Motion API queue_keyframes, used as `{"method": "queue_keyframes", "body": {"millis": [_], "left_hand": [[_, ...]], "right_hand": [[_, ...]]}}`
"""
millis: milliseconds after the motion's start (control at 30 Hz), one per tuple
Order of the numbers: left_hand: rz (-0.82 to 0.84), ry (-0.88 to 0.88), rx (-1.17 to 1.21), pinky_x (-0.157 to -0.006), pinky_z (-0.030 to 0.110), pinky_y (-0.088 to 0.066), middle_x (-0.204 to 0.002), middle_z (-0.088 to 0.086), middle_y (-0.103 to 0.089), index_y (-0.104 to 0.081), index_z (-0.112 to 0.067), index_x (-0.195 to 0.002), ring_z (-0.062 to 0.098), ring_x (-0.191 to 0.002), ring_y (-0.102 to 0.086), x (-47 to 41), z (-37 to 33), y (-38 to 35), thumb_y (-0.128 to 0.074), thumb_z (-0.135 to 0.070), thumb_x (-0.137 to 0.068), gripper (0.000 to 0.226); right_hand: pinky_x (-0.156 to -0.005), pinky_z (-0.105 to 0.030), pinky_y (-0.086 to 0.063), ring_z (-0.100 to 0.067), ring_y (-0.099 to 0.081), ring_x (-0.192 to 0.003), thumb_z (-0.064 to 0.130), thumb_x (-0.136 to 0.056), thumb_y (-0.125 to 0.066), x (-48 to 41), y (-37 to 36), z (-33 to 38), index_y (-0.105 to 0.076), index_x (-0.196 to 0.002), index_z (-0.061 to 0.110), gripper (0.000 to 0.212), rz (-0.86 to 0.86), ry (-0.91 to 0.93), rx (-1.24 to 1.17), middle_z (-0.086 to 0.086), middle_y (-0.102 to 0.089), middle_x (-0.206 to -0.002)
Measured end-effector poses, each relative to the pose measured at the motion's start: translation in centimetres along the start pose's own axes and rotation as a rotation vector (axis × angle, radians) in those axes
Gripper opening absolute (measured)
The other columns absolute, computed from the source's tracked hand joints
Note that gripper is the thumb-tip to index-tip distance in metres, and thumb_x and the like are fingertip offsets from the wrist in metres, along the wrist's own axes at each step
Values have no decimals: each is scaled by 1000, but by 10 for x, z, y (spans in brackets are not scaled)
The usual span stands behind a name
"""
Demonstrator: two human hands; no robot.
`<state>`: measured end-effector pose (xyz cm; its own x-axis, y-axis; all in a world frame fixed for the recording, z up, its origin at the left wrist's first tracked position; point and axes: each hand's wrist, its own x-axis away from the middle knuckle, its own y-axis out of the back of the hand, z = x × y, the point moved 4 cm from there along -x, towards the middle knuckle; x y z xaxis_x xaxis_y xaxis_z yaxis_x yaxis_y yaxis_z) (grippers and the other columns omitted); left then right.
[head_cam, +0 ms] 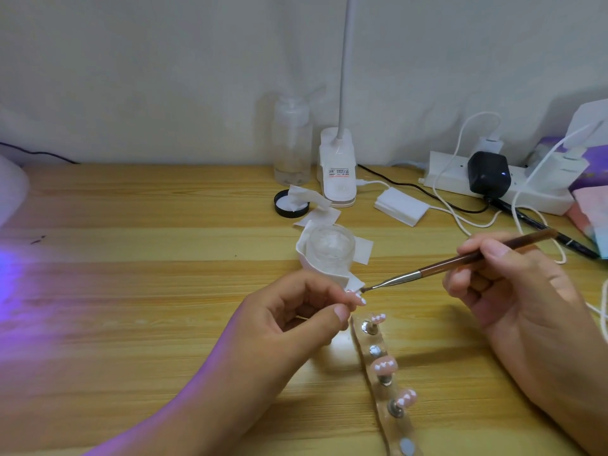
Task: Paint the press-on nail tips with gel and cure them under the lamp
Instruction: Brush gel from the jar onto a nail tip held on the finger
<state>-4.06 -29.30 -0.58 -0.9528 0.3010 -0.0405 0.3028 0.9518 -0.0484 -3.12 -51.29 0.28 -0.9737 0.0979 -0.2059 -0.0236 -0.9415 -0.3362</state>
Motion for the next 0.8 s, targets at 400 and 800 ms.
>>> {"method": "queue_keyframes", "body": {"millis": [400, 800], "left_hand": [[-5, 6, 20, -63, 10, -47, -74, -13, -71, -74, -27, -82, -3, -65, -60, 0, 2, 1, -67, -25, -76, 10], [-38, 5, 41, -63, 12, -47, -79, -9, -70, -71, -29, -78, 0, -72, -61, -1, 8, 4, -75, -43, -63, 20]], "right_hand": [[-59, -18, -51, -10, -58, -54, 33, -83, -63, 3, -6, 1, -73, -71, 23, 19, 29, -36, 80, -2, -60, -57], [-66, -20, -54, -13, -65, -65, 11, -83, -40, -3, 0, -1, -74, -71, 20, 37, 58, 9, 0, -1, -66, -69]]}}
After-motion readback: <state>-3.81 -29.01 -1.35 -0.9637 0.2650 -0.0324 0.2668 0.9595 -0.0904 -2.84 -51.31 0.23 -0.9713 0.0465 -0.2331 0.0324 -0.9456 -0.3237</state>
